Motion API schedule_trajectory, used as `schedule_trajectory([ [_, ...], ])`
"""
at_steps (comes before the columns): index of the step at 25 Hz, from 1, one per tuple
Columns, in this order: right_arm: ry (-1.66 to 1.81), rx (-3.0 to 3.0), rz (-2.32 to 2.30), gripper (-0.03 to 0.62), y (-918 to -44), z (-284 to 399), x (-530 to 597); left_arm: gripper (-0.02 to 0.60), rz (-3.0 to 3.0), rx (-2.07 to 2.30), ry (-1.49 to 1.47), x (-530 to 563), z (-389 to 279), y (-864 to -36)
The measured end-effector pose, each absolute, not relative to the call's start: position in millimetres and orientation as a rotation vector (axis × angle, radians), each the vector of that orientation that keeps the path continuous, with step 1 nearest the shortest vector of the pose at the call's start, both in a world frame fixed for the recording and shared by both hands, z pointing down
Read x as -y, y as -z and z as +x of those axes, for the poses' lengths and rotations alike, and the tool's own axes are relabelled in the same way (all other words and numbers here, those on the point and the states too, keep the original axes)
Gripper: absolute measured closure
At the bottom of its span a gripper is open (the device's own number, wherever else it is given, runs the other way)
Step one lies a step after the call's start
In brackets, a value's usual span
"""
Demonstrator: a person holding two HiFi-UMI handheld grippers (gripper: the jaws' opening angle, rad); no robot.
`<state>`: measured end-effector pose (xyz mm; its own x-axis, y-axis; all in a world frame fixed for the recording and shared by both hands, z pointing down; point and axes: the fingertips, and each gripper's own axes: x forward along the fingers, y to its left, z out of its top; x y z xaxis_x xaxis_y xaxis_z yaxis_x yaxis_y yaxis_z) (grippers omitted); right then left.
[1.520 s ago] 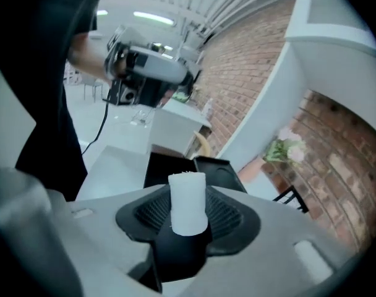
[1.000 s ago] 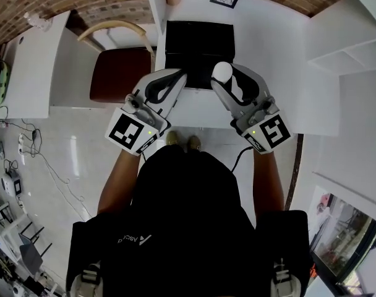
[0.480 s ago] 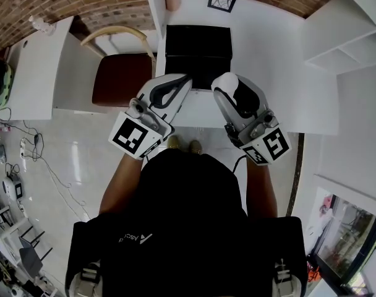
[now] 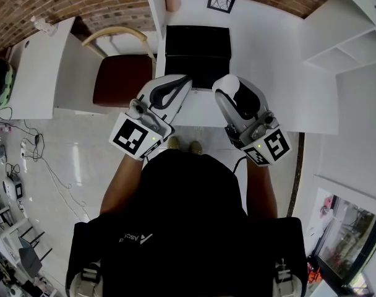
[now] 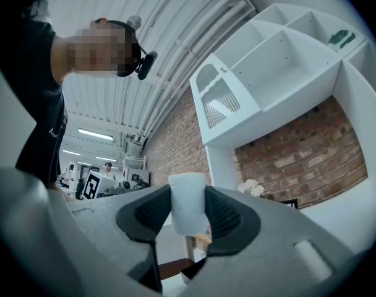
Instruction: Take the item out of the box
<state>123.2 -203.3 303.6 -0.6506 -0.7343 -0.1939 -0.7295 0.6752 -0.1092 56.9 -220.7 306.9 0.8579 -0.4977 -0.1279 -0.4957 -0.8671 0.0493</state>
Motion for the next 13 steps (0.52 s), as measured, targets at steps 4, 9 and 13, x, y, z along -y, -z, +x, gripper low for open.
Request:
schedule_trajectory([
  [4, 0.030, -2.669, -1.180, 0.424, -302.9, 123.2, 202.9, 0.583, 3.015, 0.809, 0.206, 219.9, 55.6, -306.8],
  [9, 0.028, -2.674, -1.173, 0.424, -302.0, 122.9, 199.3, 0.583, 3.021, 0.807, 0.204, 215.0, 55.6, -306.0],
  [13, 0.024, -2.677, -1.171, 0.424, -303.0, 123.5, 198.4, 0.583, 3.022, 0.808, 0.205, 214.0, 56.1, -306.0],
])
